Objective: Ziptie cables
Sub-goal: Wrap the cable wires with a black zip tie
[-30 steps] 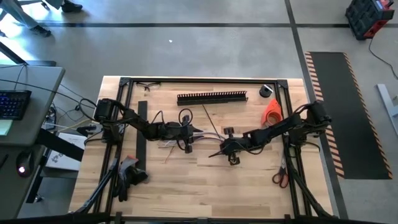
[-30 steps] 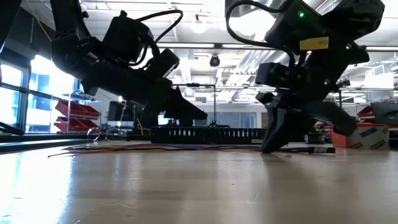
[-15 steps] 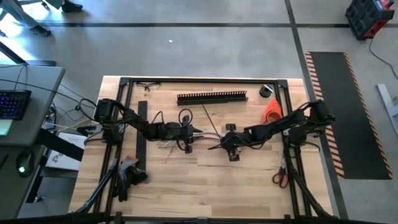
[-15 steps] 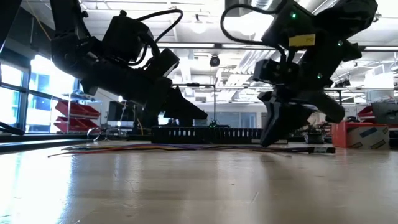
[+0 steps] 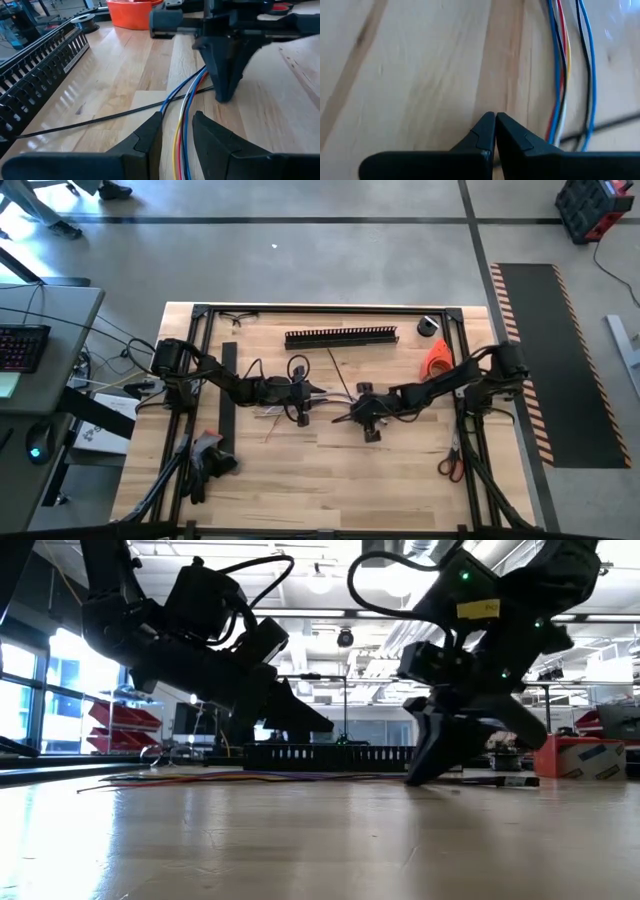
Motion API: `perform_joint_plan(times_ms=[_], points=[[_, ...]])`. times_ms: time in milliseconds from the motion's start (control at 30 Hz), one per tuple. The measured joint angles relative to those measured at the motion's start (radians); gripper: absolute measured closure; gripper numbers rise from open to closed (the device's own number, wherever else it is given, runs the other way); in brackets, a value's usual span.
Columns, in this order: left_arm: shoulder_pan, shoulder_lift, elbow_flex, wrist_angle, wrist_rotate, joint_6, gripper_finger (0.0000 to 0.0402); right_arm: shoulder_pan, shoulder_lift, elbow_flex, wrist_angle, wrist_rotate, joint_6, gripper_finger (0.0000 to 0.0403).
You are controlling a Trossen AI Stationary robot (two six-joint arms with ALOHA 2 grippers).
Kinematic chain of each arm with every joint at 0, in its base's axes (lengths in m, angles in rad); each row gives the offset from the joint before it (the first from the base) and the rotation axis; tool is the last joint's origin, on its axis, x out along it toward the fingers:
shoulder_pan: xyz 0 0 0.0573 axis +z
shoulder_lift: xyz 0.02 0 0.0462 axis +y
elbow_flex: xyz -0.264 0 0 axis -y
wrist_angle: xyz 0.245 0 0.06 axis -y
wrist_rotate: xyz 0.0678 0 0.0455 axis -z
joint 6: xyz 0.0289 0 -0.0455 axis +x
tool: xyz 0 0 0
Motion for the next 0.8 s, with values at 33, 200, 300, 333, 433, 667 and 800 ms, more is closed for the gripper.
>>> perform_joint_plan(times_ms=[33, 200, 300, 333, 433, 667, 800], points=[[0.0, 0.0, 0.0, 0.0, 0.0, 0.0, 0.0314, -0.004, 0.011, 0.0, 0.024, -0.012, -0.012, 0.0403], [0.0, 0.0, 0.0, 0.002, 0.0, -0.003, 0.0314, -0.031, 0.036, 0.0, 0.113, -0.067, -0.028, 0.0403], [0.0, 0.0, 0.0, 0.002, 0.0, -0.007, 0.0314, -0.03, -0.006, -0.001, 0.072, -0.032, -0.028, 0.0403], [0.0, 0.0, 0.0, 0.003, 0.0, -0.007, 0.0314, -0.029, -0.028, -0.001, 0.043, -0.015, -0.023, 0.0403], [0.0, 0.0, 0.0, 0.003, 0.0, -0.007, 0.0314, -0.029, -0.094, 0.0, -0.08, 0.013, 0.027, 0.0403], [0.0, 0.0, 0.0, 0.003, 0.0, -0.007, 0.0314, -0.03, -0.104, -0.002, -0.198, -0.023, 0.103, 0.0403], [0.0, 0.0, 0.0, 0.002, 0.0, -0.007, 0.0314, -0.03, -0.076, 0.0, -0.158, -0.031, 0.087, 0.0403]])
